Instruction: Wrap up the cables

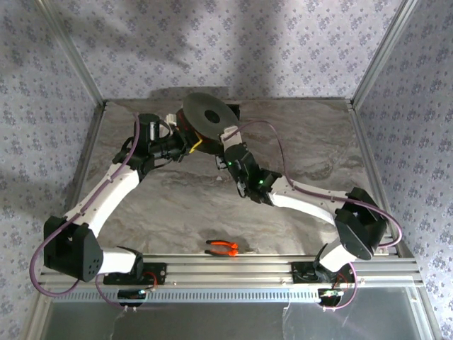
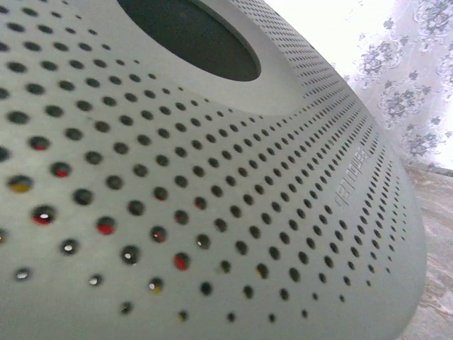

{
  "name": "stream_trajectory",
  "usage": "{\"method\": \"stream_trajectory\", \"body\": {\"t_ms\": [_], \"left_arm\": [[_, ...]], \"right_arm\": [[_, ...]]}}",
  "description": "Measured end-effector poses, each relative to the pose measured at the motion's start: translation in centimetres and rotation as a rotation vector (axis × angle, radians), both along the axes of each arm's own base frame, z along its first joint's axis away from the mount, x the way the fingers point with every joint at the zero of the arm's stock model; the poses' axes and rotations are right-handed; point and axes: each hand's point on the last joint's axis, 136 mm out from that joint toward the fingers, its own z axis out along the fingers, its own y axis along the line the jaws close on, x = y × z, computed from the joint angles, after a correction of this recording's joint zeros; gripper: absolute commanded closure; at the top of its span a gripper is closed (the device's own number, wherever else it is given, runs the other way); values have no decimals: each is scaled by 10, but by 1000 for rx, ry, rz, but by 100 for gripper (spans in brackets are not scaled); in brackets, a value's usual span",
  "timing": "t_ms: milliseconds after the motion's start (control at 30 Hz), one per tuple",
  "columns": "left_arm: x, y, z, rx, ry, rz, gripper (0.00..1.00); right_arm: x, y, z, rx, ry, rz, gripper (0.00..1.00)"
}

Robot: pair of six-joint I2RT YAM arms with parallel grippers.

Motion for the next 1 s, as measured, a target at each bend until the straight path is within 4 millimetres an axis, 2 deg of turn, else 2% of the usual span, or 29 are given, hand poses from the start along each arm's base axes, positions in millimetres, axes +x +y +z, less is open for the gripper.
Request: {"method": "stream_trajectory", "body": {"t_ms": [233,533,567,667,700,767,867,933,1000], "left_arm": [[-3,-2,1,-22,20,-14,100],[-5,-2,4,-42,20,-41,100],[-5,-2,4,-43,18,-43,100],[-5,-1,4,-23,-9,-51,100],[0,4,7,-7,-30,-26,100],[14,21,25,33,-103,46,100],[25,43,73,95,-264,144,100],[18,46,103,120,-368,154,100],[10,45,122,139,-444,149,100]], "right_arm": [[6,-14,-2,36,17,35,100],[-2,-14,10,55,-15,114,100],[-3,-13,11,50,-17,127,98],[-4,-13,12,33,-21,159,79],[-4,-19,5,2,2,150,74],[-4,-37,-22,-74,71,125,66],[-10,-57,-59,-173,177,107,62],[-18,-61,-68,-203,214,119,61],[-25,-63,-68,-205,225,135,56]]}}
